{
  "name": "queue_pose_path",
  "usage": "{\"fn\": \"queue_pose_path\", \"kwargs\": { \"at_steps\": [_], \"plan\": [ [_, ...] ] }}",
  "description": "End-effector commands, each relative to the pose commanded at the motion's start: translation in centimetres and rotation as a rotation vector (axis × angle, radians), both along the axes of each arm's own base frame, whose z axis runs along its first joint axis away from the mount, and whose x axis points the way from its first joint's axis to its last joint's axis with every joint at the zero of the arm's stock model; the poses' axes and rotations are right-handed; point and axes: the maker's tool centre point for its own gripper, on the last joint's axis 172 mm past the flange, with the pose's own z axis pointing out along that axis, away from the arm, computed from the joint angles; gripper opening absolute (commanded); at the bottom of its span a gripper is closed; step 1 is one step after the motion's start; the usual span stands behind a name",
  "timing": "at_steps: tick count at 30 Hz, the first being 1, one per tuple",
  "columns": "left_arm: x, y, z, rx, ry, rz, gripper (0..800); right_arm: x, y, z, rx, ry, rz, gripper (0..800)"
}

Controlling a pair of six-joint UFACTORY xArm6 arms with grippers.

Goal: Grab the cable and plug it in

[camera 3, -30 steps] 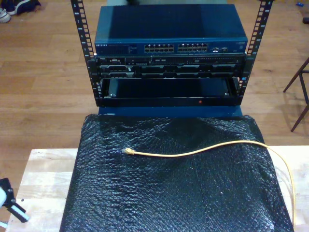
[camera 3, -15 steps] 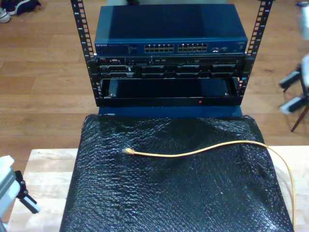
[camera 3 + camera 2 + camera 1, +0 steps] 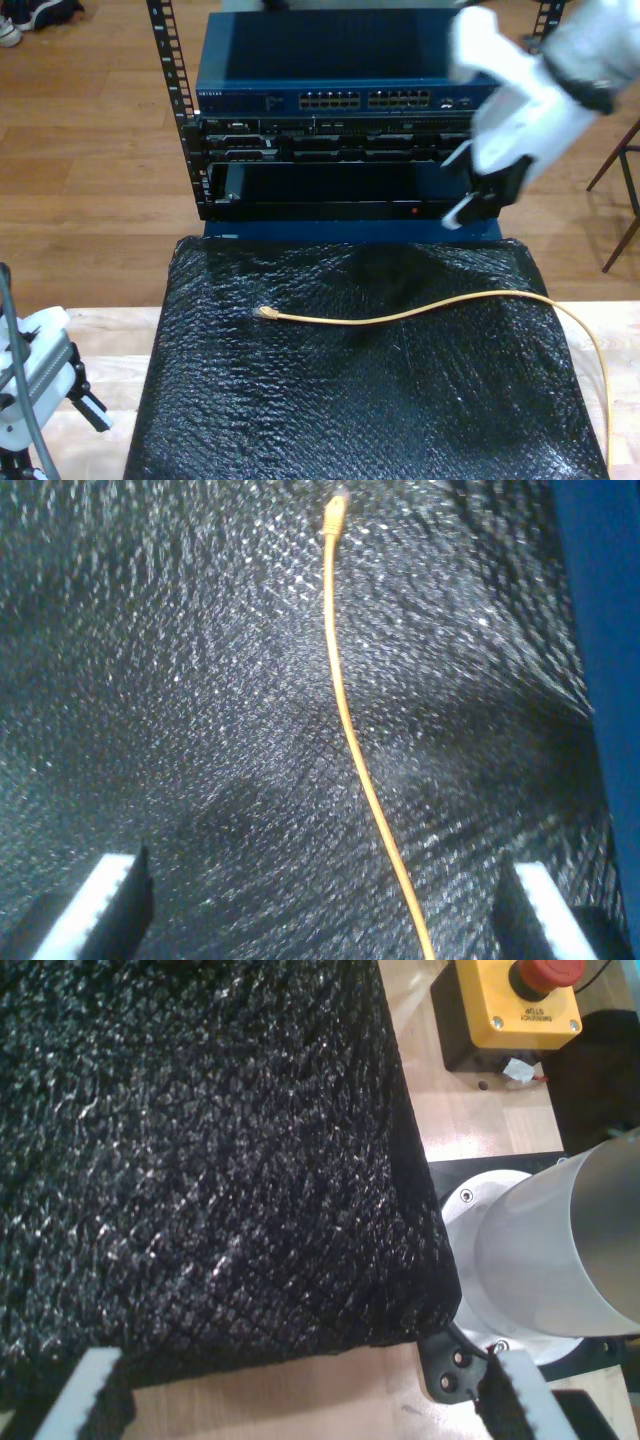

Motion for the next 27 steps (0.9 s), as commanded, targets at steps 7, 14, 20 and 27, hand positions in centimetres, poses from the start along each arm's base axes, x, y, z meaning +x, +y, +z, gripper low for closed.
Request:
{"fn": "queue_pose_path", "kwargs": {
  "at_steps": [7, 14, 20, 27],
  "plan": [
    [0.1, -0.4, 0.0, 0.01, 0.011, 0.003, 800, -1.4, 4.2, -3.4, -0.171, 0.02, 0.062, 794],
    [0.1, -0.4, 0.0, 0.014, 0.019, 0.019, 800, -1.9, 9.5, -6.7, -0.196, 0.049, 0.042, 796],
    [0.5, -1.1, 0.2, -0.001, 0.024, 0.065, 800, -0.5, 13.0, -8.9, -0.191, -0.007, -0.003, 794],
    [1.0, -0.7, 0.0, 0.036, 0.05, 0.14, 800, 0.0, 13.8, -13.7, -0.267, 0.032, -0.054, 793]
  ]
}}
